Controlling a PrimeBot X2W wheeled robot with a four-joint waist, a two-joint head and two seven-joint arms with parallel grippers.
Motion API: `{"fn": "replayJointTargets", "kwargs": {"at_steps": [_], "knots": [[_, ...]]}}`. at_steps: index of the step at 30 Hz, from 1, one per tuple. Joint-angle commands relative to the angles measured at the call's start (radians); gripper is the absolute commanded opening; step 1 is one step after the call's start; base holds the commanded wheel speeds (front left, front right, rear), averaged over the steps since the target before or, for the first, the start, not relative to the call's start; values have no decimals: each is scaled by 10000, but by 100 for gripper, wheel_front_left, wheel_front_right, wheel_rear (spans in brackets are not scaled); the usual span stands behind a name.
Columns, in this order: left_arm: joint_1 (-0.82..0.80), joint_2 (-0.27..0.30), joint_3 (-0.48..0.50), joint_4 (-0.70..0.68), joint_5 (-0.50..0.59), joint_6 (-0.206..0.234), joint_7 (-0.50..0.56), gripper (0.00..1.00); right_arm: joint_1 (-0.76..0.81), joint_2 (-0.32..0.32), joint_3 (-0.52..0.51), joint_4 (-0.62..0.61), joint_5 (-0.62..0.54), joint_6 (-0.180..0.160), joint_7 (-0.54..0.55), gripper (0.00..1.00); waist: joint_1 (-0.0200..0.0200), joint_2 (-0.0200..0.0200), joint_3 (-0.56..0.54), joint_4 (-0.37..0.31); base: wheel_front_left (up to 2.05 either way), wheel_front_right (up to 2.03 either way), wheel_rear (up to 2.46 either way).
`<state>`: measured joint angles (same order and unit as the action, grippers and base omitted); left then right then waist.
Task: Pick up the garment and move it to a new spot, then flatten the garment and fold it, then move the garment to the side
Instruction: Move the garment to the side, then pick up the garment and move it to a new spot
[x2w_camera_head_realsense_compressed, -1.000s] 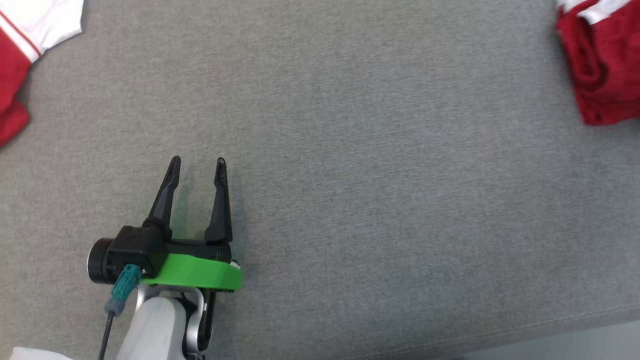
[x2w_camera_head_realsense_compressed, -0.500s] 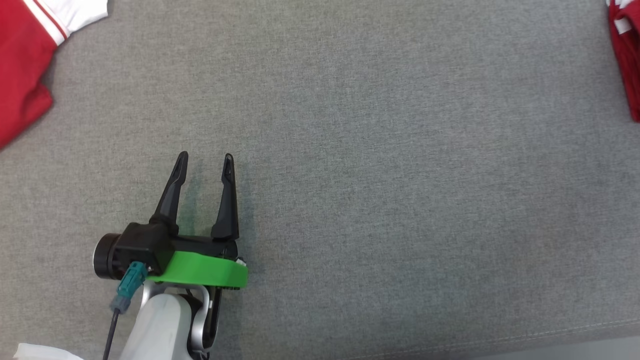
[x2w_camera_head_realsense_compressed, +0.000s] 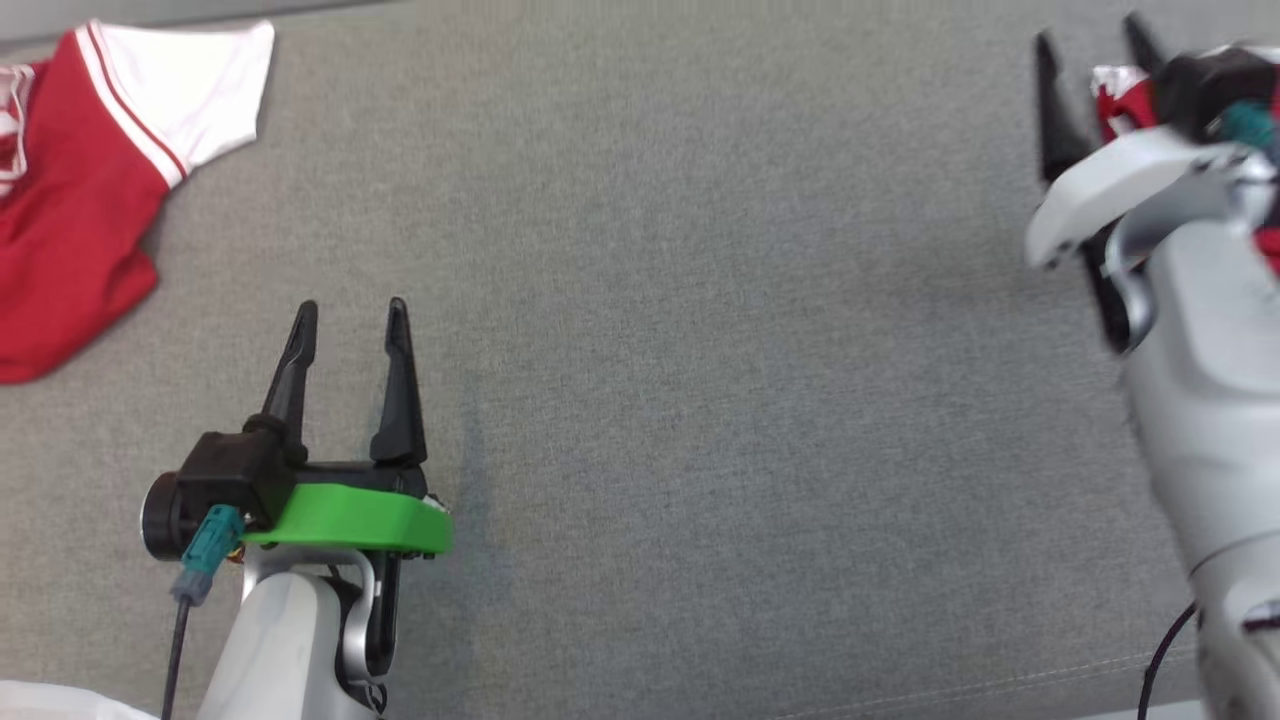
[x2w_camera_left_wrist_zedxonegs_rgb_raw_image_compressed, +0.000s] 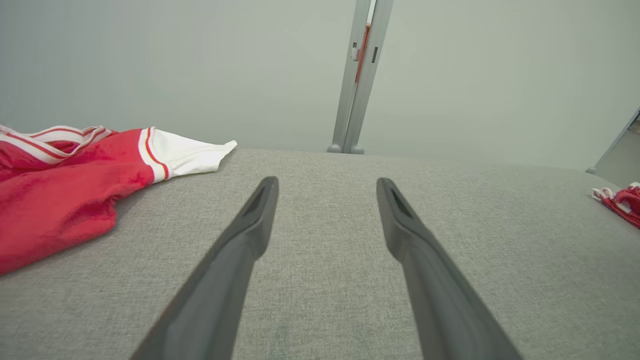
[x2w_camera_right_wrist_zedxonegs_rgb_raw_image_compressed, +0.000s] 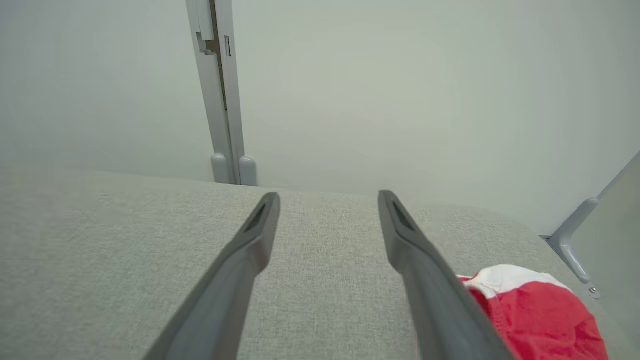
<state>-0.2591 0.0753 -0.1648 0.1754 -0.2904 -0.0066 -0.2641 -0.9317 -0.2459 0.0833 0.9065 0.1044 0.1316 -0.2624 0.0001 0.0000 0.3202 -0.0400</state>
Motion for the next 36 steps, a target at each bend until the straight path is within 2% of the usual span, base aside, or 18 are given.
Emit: {"fn": "replayJointTargets", "kwargs": {"at_steps": [1,8,13,23,36], "knots": [[177,10,148,107,-71,55,-1,100,509,188,101,-434,198,-18,-29,100,-1,0,-972,-172,0,0,0],[729,-63,633,247,-168,129,-3,100,2704,1056,417,-2212,606,-18,-31,100,-1,0,-1858,-53,0,0,0],[1249,-98,792,550,-191,91,-2,100,4391,1530,206,-3499,558,-18,-31,100,-1,0,-2316,160,0,0,0],[2480,-167,955,632,-224,158,-2,100,7184,1946,-201,-5619,314,-16,-32,100,-1,0,-2967,469,0,0,0],[3033,-231,743,441,-456,347,-4,100,8212,1947,144,-6056,697,-16,58,100,-1,0,-3235,459,0,0,0]]}}
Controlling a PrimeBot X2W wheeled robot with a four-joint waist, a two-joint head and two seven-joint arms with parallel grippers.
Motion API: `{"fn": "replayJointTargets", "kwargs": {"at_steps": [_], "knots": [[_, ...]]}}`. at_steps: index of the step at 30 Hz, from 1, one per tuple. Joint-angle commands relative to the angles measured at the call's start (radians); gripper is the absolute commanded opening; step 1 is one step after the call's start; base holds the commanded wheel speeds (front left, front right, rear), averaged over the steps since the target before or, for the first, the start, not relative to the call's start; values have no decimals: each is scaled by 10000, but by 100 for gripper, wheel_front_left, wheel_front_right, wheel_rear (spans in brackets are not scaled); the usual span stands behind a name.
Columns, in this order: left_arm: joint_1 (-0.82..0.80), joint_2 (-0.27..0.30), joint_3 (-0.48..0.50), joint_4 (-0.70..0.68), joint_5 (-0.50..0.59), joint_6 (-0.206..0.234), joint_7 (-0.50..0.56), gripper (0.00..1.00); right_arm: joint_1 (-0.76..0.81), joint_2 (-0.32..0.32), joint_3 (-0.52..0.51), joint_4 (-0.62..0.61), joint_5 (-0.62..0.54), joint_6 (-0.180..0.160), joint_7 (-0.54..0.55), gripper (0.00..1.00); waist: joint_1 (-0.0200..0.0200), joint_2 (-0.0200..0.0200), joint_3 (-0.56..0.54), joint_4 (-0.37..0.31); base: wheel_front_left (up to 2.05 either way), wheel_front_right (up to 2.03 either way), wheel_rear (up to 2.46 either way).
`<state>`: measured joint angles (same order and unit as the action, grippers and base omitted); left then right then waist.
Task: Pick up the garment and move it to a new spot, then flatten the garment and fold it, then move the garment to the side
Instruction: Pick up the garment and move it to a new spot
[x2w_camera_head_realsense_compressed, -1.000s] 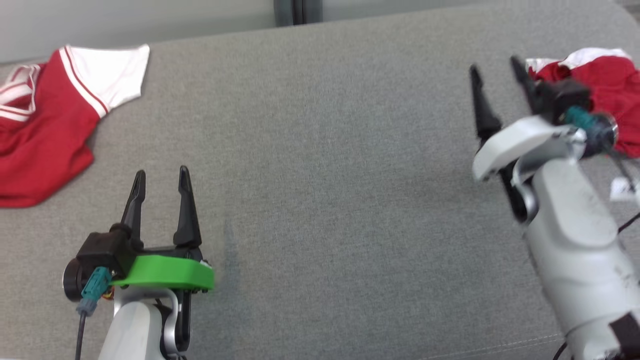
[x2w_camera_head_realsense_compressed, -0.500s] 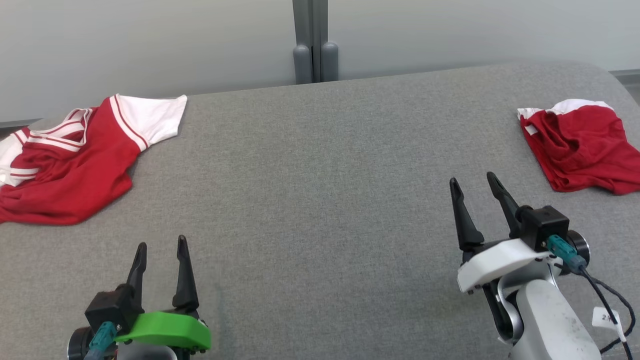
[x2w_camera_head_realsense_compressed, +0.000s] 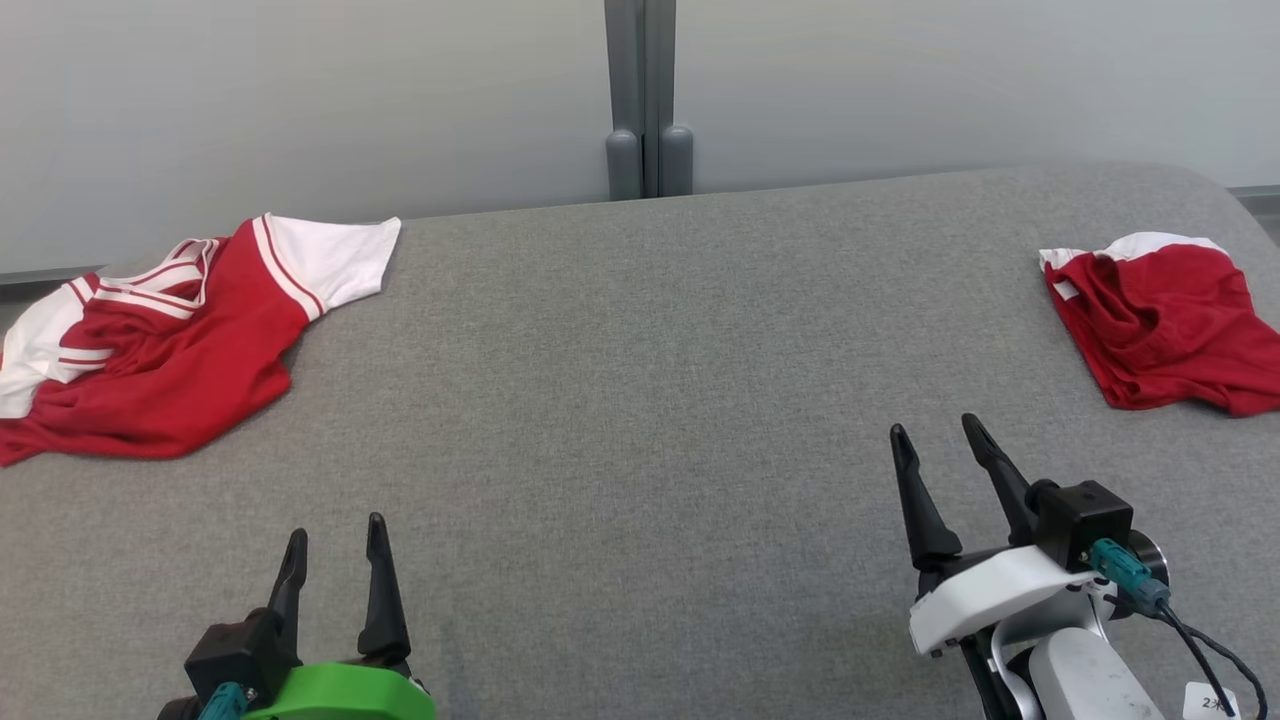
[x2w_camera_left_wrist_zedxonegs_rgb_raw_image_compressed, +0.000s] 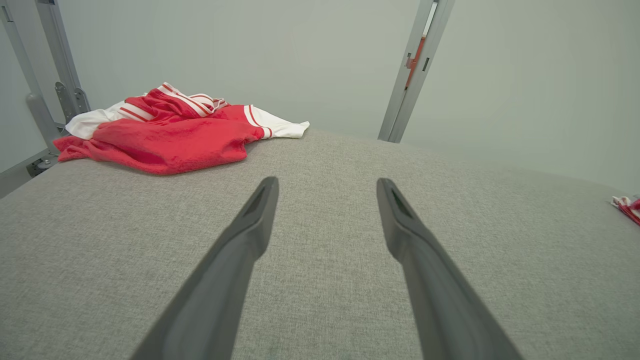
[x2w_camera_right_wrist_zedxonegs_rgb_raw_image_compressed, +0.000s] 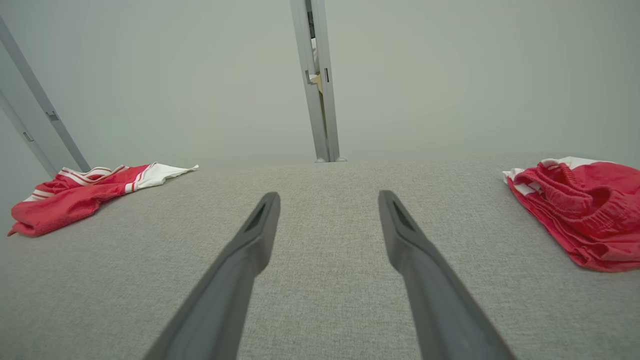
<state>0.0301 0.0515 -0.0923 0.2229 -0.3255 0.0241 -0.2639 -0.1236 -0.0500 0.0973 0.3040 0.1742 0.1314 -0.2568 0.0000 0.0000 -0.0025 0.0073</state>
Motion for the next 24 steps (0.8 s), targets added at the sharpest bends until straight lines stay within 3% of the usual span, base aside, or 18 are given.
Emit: {"fn": "replayJointTargets", "kwargs": {"at_steps": [1,17,24], "knots": [[154,4,10,-44,-106,37,-6,100,137,-12,10,-48,-6,-14,18,100,0,0,-15,-24,0,0,0],[195,-2,-129,-46,-118,-44,-6,100,310,-11,32,-83,-108,-14,167,100,0,0,-98,134,0,0,0],[146,3,-172,-50,-111,4,-6,100,390,-11,39,-186,-149,-14,237,100,0,0,-93,952,0,0,0]]}}
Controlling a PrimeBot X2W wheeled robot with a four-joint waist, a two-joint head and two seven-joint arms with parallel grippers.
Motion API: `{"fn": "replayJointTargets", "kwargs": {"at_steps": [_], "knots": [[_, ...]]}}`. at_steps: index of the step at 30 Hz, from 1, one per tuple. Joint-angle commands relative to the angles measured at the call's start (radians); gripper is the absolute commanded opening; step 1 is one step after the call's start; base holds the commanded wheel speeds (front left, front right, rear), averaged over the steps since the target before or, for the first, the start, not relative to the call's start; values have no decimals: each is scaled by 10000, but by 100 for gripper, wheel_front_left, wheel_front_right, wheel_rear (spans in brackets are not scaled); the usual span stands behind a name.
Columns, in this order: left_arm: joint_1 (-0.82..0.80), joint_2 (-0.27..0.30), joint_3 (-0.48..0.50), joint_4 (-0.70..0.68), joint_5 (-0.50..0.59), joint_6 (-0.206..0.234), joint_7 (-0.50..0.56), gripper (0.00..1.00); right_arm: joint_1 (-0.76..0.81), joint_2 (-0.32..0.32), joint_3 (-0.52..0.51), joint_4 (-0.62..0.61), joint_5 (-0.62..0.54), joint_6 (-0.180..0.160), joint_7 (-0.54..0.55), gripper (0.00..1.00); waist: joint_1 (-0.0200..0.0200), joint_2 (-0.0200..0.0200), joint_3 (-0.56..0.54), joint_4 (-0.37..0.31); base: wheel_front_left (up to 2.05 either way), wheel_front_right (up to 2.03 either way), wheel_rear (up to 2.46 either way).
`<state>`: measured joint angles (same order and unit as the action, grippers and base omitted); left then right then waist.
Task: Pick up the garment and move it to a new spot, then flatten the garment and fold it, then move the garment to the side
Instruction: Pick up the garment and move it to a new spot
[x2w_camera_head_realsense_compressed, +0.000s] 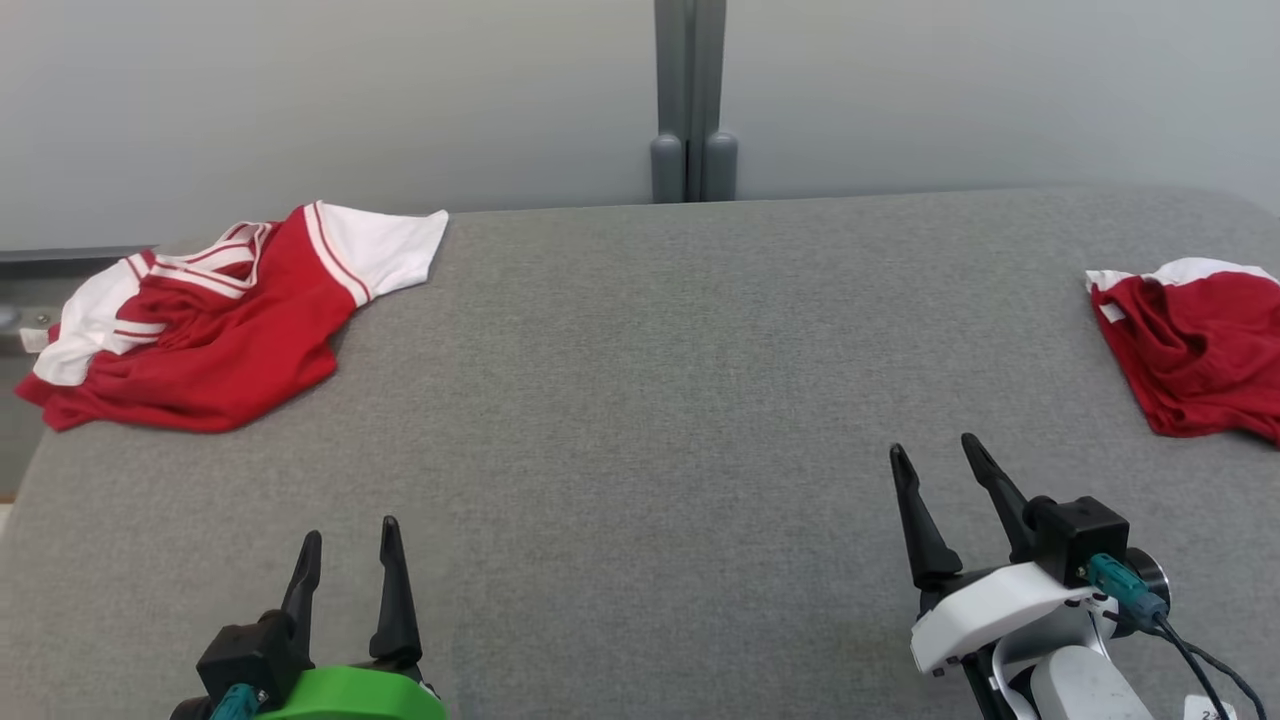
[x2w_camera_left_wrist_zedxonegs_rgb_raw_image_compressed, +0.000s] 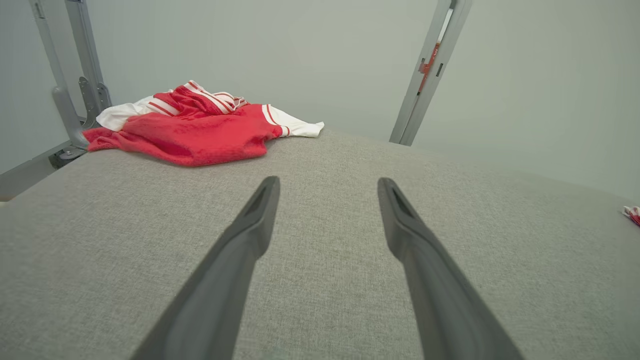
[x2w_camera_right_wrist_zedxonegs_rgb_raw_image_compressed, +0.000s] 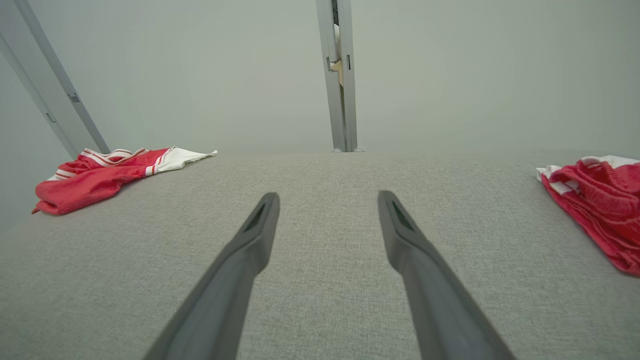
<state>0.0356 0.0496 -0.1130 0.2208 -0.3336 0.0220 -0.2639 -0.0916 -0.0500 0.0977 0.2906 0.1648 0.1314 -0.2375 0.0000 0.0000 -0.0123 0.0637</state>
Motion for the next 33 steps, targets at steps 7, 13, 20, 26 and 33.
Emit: {"fn": "replayJointTargets", "kwargs": {"at_steps": [7,13,20,26,33], "knots": [[28,27,50,-24,45,16,-6,100,144,-9,62,-82,65,-14,32,100,0,0,-11,2030,0,0,0],[94,49,183,-36,107,4,-6,100,78,-10,205,41,74,-14,13,100,0,0,-43,3393,0,0,0],[256,46,295,-100,99,31,-6,100,-22,-16,440,143,123,-14,-10,100,0,0,-53,4299,0,0,0],[272,39,319,-202,18,54,-4,100,-129,-22,601,194,49,-14,36,100,0,0,44,4438,0,0,0],[227,28,296,-336,3,57,-4,100,-355,-22,559,2,-174,-14,56,100,0,0,412,4191,0,0,0]]}}
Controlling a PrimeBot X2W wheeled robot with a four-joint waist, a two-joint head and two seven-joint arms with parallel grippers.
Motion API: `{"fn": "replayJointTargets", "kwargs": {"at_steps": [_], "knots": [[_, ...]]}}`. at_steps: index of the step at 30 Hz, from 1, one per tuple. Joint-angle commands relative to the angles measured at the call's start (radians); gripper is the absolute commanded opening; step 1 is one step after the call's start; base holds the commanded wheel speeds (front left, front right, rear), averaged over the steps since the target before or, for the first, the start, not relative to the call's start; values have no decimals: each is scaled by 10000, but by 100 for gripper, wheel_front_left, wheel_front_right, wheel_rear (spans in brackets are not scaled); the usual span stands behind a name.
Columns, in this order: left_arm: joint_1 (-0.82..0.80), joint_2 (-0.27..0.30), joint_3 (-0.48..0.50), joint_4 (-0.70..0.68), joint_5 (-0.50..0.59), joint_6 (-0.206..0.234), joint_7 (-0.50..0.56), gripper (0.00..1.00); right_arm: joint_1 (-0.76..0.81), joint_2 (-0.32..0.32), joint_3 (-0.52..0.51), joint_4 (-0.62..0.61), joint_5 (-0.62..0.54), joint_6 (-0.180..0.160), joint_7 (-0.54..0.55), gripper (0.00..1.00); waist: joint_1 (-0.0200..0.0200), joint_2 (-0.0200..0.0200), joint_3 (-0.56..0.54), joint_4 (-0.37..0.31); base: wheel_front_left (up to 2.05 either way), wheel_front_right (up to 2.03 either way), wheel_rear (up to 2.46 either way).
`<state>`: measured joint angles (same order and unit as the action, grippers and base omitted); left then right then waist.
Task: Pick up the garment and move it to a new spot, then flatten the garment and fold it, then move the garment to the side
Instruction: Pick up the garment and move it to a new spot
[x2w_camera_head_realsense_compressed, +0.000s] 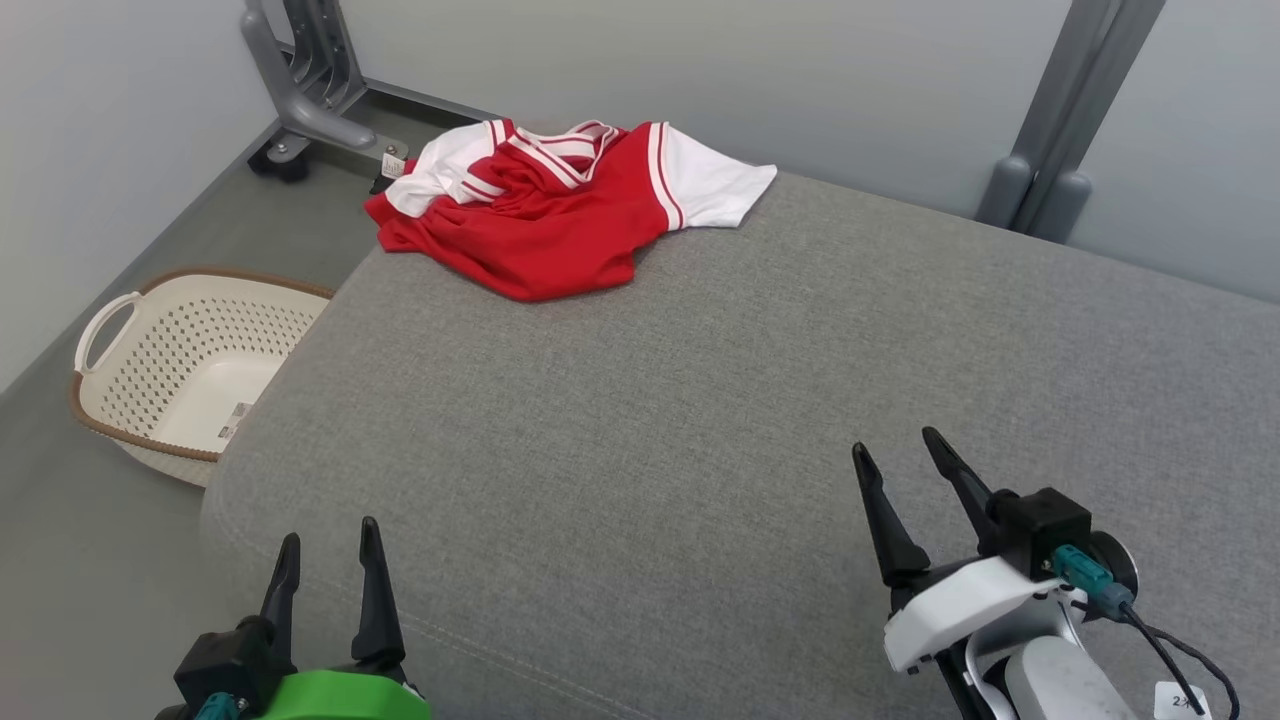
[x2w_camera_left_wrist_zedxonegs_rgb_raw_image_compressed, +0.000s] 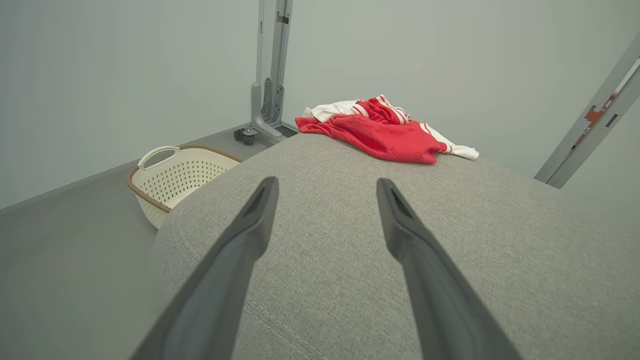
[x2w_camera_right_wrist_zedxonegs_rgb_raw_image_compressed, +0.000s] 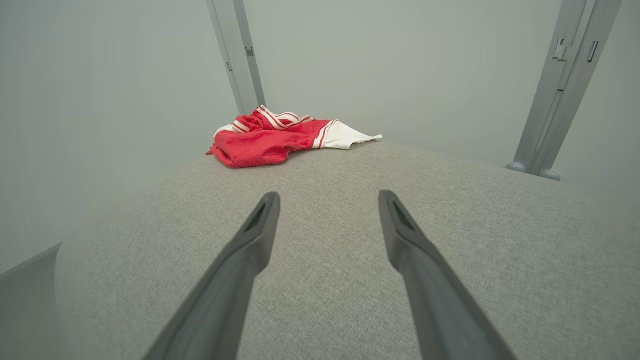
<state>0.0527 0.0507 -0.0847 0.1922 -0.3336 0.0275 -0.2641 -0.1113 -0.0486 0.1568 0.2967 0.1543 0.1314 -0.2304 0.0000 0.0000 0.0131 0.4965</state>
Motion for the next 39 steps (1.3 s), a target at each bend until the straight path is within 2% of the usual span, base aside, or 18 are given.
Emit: {"fn": "replayJointTargets", "kwargs": {"at_steps": [1,6,8,11,18,20,24,30,34,39], "knots": [[-26,16,43,-76,2,-5,-2,100,-227,-37,-92,-145,-147,-14,-32,100,0,0,267,-209,0,0,0],[-548,31,120,-388,119,-50,-2,100,-502,-37,-363,-728,-602,-14,101,100,0,0,967,-684,0,0,0],[-975,274,287,-535,207,-87,-4,100,-666,-39,-463,-998,-812,-14,221,100,0,0,1335,-914,0,0,0],[-2430,1100,634,-702,478,-229,134,100,-977,-39,-691,-1708,-1228,-14,547,100,0,0,2205,-1426,0,0,0],[-5859,3196,838,131,913,-806,1850,100,-1491,-89,-797,-3114,-1917,-14,1235,100,0,0,3956,-2570,0,0,0],[-6874,3560,868,674,800,-968,2432,100,-1546,-197,-827,-3536,-2030,-14,1426,100,0,0,4485,-2854,0,0,0],[-8677,3987,975,2103,353,-1169,3559,100,-1534,-461,-936,-4429,-2150,-14,1806,100,0,0,5492,-3285,0,0,0],[-10283,4354,626,4201,-86,-1411,4992,100,-1315,-752,-987,-5515,-2207,-16,2199,100,0,0,6568,-3737,0,0,0],[-11039,4316,665,5516,-290,-1345,5035,100,-1223,-824,-1025,-6225,-2276,-14,2341,100,0,0,7179,-3879,0,0,0],[-11388,4324,688,6642,-432,-1351,5012,100,-1112,-777,-874,-6507,-2218,-15,2249,100,0,0,7320,-3996,0,0,0]]}}
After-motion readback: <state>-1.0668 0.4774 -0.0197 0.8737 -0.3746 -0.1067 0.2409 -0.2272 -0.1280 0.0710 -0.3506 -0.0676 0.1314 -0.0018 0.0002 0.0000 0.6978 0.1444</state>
